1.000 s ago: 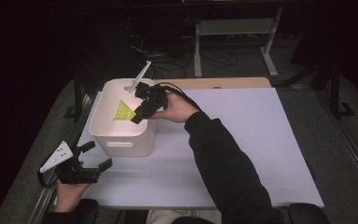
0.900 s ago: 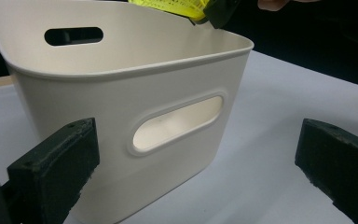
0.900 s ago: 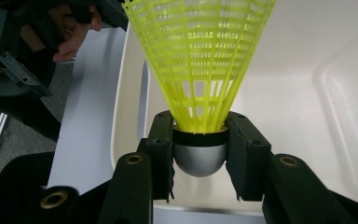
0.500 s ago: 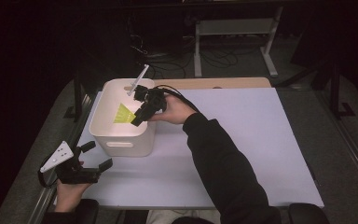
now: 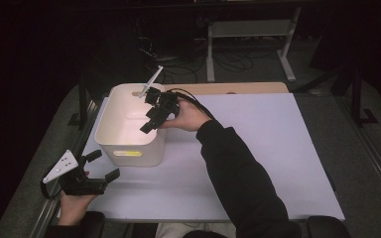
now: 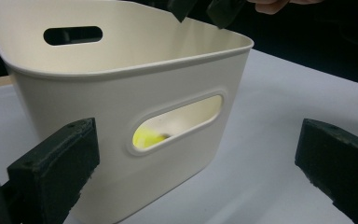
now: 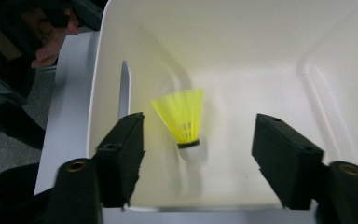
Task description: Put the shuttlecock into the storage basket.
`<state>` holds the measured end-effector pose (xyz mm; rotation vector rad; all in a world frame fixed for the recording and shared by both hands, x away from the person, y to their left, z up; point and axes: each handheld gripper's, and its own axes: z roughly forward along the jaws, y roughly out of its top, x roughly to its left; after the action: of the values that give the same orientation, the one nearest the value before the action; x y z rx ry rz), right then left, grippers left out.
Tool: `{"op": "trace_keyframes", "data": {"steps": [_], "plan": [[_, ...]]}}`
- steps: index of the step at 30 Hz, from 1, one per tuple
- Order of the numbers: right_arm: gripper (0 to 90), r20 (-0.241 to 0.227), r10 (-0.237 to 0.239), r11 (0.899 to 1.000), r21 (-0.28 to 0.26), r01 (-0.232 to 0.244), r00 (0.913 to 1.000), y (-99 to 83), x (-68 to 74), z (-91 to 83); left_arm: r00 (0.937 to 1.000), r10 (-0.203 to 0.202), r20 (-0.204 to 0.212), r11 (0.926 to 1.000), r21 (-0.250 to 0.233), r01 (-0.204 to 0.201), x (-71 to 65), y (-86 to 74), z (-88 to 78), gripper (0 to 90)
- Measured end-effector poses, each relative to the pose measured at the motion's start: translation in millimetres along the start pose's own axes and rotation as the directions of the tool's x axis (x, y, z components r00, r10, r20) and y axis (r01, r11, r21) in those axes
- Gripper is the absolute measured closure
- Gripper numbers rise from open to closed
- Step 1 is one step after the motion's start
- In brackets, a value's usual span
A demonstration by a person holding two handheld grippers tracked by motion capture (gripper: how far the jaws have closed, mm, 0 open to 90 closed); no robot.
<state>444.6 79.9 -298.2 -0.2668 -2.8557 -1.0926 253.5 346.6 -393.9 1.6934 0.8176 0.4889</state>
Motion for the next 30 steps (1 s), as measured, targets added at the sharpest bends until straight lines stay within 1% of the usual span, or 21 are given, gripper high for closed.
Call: {"op": "trace_keyframes", "data": {"steps": [4,5,9,15,19,26,30], "plan": [[22.3,0.022,0.010,1.000,-0.011,-0.010,0.9997,-2.9,1.1,-7.3,1.0000,0.001,-0.001,1.0000,0.001,-0.001,-0.1,0.0,-0.2,0.0],[20.0,0.032,0.020,1.000,-0.011,-0.019,0.9993,-4.0,1.9,-9.1,1.0000,0.002,-0.002,1.0000,0.000,-0.002,-0.1,0.0,-0.2,0.0],[14.2,0.049,0.033,0.999,-0.044,-0.030,0.9983,-9.7,3.4,-19.2,1.0000,0.001,-0.003,1.0000,0.002,-0.001,-0.1,-0.1,0.2,0.0],[11.4,0.069,0.038,0.997,-0.072,-0.033,0.9969,-17.8,3.7,-34.1,1.0000,0.002,-0.005,1.0000,0.003,-0.002,0.2,0.0,0.7,0.0],[11.0,0.082,0.050,0.995,-0.094,-0.042,0.9953,-24.5,3.4,-44.2,1.0000,0.002,-0.004,1.0000,0.006,-0.002,0.1,0.0,1.4,0.0],[4.6,0.109,0.088,0.989,-0.128,-0.074,0.9901,-37.5,-0.7,-59.6,1.0000,0.003,-0.005,1.0000,0.007,-0.003,0.1,-0.1,1.1,0.0],[1.8,0.126,0.096,0.988,-0.136,-0.078,0.9874,-43.1,-1.4,-65.9,1.0000,0.002,-0.005,1.0000,0.007,-0.002,0.2,0.0,1.5,0.0]]}}
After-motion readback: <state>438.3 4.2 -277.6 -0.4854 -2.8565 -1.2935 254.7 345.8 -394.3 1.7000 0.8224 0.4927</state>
